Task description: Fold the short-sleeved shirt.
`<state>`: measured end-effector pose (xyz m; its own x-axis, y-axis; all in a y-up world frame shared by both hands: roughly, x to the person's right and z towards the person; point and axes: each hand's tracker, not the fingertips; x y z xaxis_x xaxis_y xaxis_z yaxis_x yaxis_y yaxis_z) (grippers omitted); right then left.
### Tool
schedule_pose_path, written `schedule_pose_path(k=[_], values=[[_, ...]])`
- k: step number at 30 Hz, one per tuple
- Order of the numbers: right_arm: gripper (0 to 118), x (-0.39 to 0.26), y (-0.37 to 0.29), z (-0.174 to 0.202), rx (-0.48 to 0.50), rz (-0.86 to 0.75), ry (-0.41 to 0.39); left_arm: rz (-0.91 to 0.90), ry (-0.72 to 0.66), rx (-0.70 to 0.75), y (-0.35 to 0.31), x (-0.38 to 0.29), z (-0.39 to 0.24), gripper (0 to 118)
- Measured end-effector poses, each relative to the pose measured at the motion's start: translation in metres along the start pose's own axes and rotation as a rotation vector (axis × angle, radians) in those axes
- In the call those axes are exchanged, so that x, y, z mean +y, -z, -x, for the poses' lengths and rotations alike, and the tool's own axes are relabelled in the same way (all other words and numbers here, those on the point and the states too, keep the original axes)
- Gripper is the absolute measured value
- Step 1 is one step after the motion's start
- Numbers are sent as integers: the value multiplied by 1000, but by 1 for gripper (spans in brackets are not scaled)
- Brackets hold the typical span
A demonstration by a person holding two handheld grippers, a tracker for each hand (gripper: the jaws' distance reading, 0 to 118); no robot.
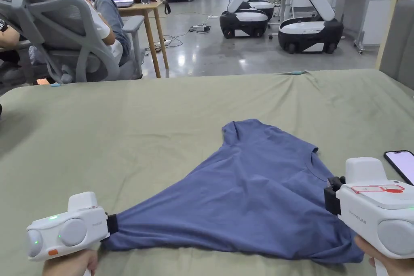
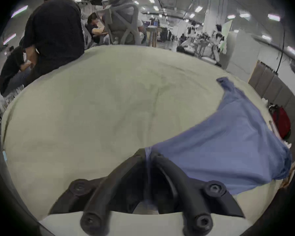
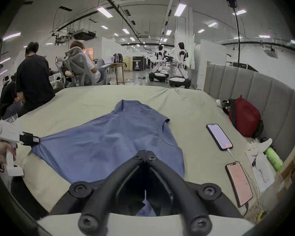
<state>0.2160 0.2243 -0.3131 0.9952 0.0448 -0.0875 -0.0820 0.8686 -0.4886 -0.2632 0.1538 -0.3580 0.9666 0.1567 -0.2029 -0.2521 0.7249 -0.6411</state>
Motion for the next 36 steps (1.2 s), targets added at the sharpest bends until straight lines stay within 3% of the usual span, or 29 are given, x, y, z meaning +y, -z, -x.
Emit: schedule_pose_path(k=[6, 7, 8, 9, 10, 11, 14, 19, 24, 25, 26, 27, 28, 29, 30, 33, 36], values=[[0, 73, 83, 5, 61, -1, -117, 25, 30, 2, 7, 12, 0, 3], [7, 91, 107, 6, 87, -4, -122, 27, 24, 0, 13, 11, -3, 3], [38, 106, 130, 6, 117, -9, -127, 27, 20, -1, 14, 12, -4, 3], [79, 123, 159, 5, 156, 0, -112, 25, 16, -4, 15, 13, -6, 3], [112, 138, 191, 4, 191, 31, -101, 23, 14, -4, 16, 14, -7, 3], [118, 148, 220, 3, 210, 75, -104, 22, 10, -4, 18, 12, -10, 3], [94, 177, 297, -2, 241, 165, -111, 20, -12, -13, 15, 10, -10, 3], [94, 188, 392, -6, 199, 314, -183, 3, -39, -10, 14, 4, -6, 3], [91, 166, 429, -14, 141, 485, -237, 15, -74, -26, 20, 0, -1, 3], [80, 156, 429, -11, 145, 541, -254, 18, -72, -31, 21, 0, -2, 3], [65, 153, 423, -10, 199, 495, -217, 22, -63, -30, 22, 0, -3, 4], [57, 157, 415, -7, 162, 457, -206, 23, -55, -24, 22, 0, -4, 4], [41, 160, 410, -4, 172, 466, -217, 19, -45, -25, 22, 1, -6, 4], [2, 158, 407, 2, 173, 439, -256, 17, -37, -27, 22, 1, -8, 4], [2, 158, 400, 6, 142, 436, -311, 16, -23, -23, 23, 2, -11, 4], [2, 164, 398, 8, 115, 415, -272, 13, -11, -16, 21, 14, -15, 4], [2, 190, 355, 4, 97, 296, -263, -58, 7, -47, 5, 47, -21, 4]])
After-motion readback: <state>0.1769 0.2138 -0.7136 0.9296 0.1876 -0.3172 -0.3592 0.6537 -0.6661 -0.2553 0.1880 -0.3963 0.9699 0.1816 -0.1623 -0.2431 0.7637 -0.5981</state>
